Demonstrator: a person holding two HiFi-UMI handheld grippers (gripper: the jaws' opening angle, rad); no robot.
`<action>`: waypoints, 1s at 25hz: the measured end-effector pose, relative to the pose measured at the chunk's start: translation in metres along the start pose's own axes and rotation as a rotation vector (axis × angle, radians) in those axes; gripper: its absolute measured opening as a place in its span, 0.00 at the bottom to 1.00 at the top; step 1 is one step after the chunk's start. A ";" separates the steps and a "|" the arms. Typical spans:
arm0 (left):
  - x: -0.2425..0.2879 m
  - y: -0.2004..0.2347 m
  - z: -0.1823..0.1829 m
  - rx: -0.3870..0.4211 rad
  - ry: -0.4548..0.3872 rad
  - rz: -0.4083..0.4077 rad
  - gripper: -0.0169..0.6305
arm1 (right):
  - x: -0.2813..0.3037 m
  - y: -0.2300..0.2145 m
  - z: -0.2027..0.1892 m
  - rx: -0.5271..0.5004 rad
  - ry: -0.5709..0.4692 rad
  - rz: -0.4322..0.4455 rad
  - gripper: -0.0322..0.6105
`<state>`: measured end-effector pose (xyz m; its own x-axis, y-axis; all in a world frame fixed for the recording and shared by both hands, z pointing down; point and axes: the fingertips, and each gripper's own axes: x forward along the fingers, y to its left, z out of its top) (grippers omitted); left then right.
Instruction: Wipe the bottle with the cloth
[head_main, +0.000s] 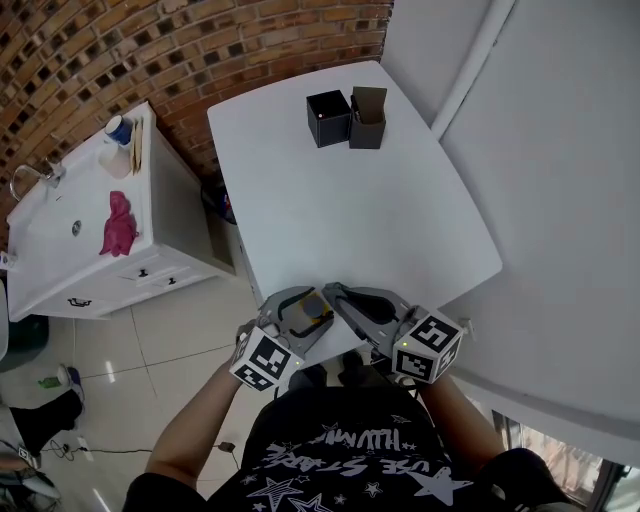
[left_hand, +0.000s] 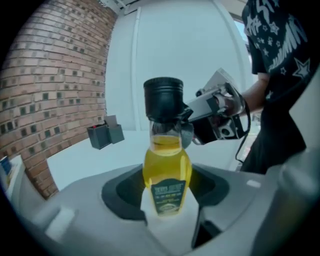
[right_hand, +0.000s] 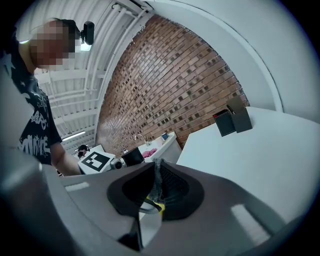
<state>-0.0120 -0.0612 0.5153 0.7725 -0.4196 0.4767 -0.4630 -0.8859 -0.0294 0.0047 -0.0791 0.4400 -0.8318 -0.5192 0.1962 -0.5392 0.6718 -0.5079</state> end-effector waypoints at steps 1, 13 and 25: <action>0.000 -0.001 0.001 0.020 -0.011 -0.036 0.41 | 0.000 0.001 -0.001 0.002 -0.001 -0.002 0.11; 0.002 -0.008 0.005 0.095 -0.076 -0.248 0.42 | -0.003 -0.008 0.001 0.068 -0.024 -0.059 0.11; -0.012 0.002 0.005 0.064 -0.099 -0.089 0.43 | 0.000 -0.009 0.000 0.151 -0.069 -0.098 0.11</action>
<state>-0.0202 -0.0587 0.5048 0.8498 -0.3534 0.3911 -0.3647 -0.9299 -0.0480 0.0096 -0.0849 0.4447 -0.7622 -0.6170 0.1957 -0.5871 0.5316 -0.6105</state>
